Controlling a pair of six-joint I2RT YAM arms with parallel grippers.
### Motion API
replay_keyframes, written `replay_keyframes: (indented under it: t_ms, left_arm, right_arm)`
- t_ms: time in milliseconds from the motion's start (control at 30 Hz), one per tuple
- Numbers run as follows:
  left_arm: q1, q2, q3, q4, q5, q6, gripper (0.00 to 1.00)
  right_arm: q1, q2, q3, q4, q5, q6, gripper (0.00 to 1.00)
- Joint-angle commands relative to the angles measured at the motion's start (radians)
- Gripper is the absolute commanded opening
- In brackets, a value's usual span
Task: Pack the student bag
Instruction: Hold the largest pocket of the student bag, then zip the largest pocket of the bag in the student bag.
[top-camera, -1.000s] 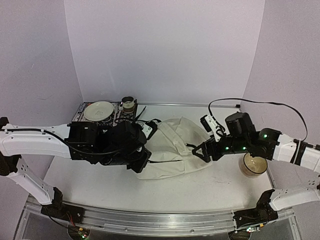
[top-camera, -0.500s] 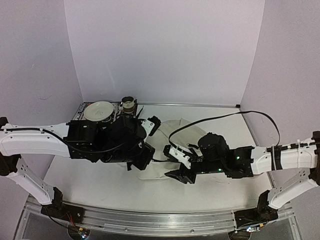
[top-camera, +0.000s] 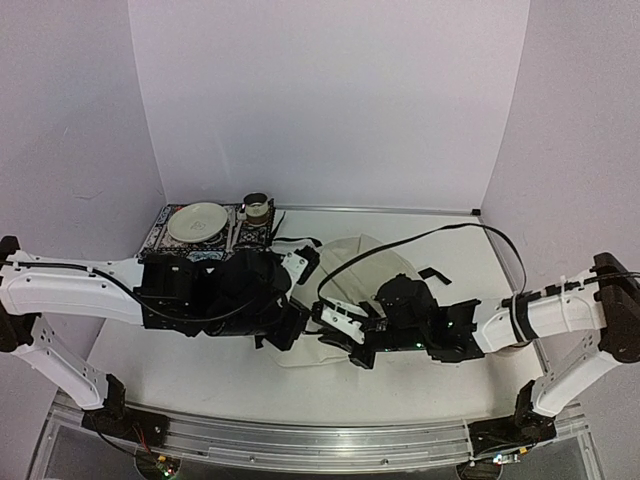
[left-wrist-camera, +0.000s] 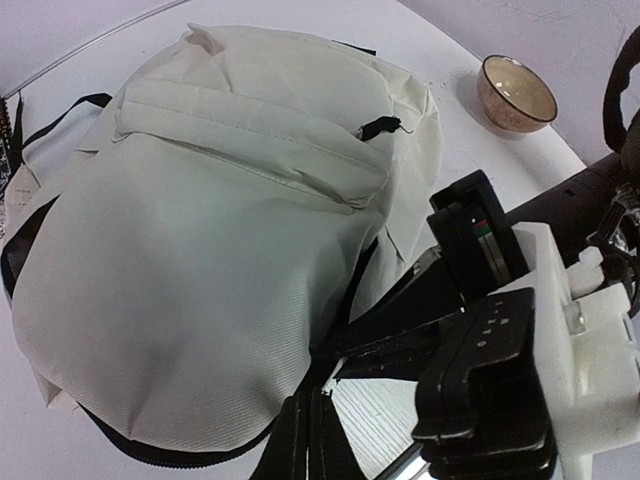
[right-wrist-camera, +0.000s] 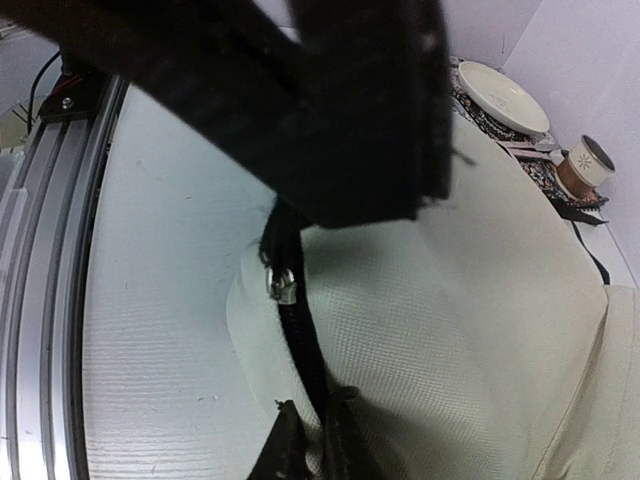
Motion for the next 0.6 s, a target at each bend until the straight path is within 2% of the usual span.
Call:
replay_keyframes:
  t_ms: [0,200,367,467,567]
  left_arm:
    - [0.015,-0.073,-0.041,0.091,-0.03,-0.029,0.0]
    - [0.083,-0.14,-0.193,0.096,-0.033,-0.106,0.0]
    - [0.189,-0.192,-0.325,0.163,-0.018,-0.135,0.0]
    - [0.228,-0.189,-0.367,0.214,-0.023,-0.121,0.0]
    - [0.243,-0.174,-0.364,0.23,-0.016,-0.109,0.0]
  right_arm:
    - [0.008,-0.022,-0.022,0.043,0.023,-0.003,0.0]
    - [0.008,-0.174,-0.087,-0.034,0.1,-0.025,0.0]
    - [0.008,-0.251,-0.11,-0.158,0.028,-0.014,0.0]
    - [0.008,-0.266,-0.144,-0.184,-0.005,0.014,0.0]
    - [0.008,-0.273,-0.182,-0.188,0.055,0.037,0.0]
